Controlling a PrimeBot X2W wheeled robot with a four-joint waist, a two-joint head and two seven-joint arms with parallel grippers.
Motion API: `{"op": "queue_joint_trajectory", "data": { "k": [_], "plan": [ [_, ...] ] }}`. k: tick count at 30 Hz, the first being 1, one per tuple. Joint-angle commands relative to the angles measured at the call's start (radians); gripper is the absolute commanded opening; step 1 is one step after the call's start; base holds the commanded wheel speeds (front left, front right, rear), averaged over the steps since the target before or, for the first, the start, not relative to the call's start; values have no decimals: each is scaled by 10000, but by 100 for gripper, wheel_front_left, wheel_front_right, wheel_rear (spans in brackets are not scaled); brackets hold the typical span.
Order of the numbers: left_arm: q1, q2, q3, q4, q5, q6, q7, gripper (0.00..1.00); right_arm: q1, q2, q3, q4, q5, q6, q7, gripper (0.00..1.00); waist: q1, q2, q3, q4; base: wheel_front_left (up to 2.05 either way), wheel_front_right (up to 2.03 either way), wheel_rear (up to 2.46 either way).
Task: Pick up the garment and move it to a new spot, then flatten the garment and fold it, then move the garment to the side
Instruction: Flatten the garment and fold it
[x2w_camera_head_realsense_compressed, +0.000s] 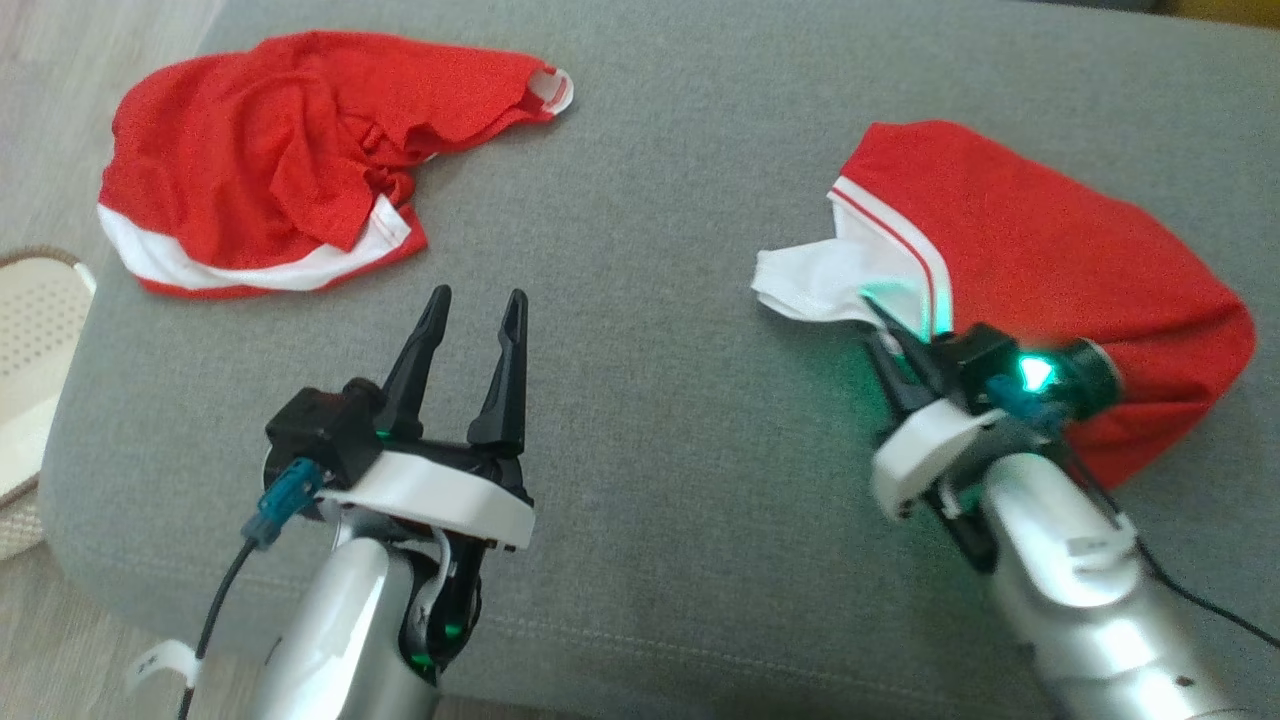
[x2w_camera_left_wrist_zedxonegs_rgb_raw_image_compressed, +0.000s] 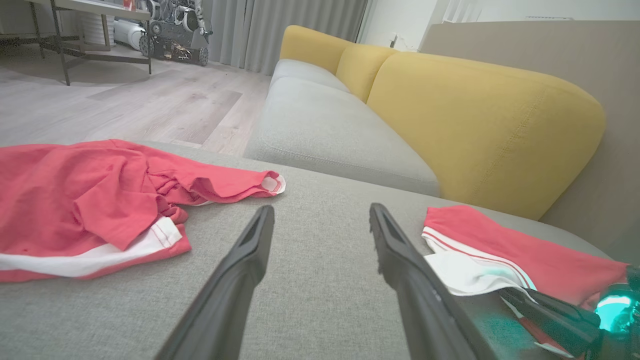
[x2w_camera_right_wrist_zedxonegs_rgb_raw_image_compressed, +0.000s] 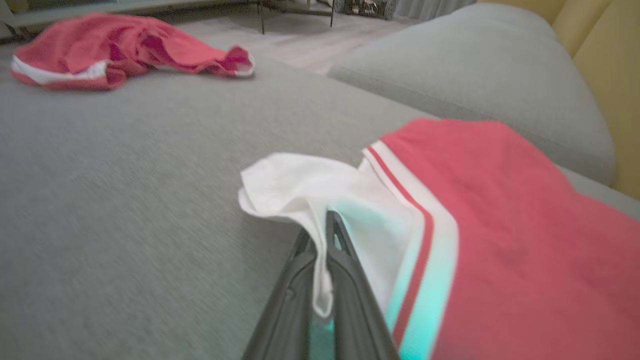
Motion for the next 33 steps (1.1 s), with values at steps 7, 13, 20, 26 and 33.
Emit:
{"op": "queue_joint_trajectory", "data": {
  "k": [7, 13, 20, 26, 33],
  "plan": [
    [-6, 72, 246, -209, 8, -21, -59, 100, -641, 493, 2477, -2567, 1805, -7, -560, 0, 0, 0, -780, -268, 0, 0, 0],
    [354, 72, 358, -160, -109, -30, -59, 100, -1127, -166, 3959, -5340, 3534, -7, -621, 0, 0, 0, -1412, -341, 0, 0, 0],
    [467, 72, 352, -306, -219, -13, -59, 100, -2288, -1168, 2510, -5985, 4603, -7, 309, 0, 0, 0, -1411, -126, 0, 0, 0],
    [47, 72, -79, -494, -326, 7, -59, 100, -4163, -1899, 1831, -3674, 4321, -7, 1273, 0, 0, 0, -528, 355, 0, 0, 0],
    [-572, 72, -815, -601, -636, 95, -59, 100, -6720, -2370, 1967, 54, 3886, -7, 1181, 100, 0, 0, 586, 1147, 0, 0, 0]
  ]
}}
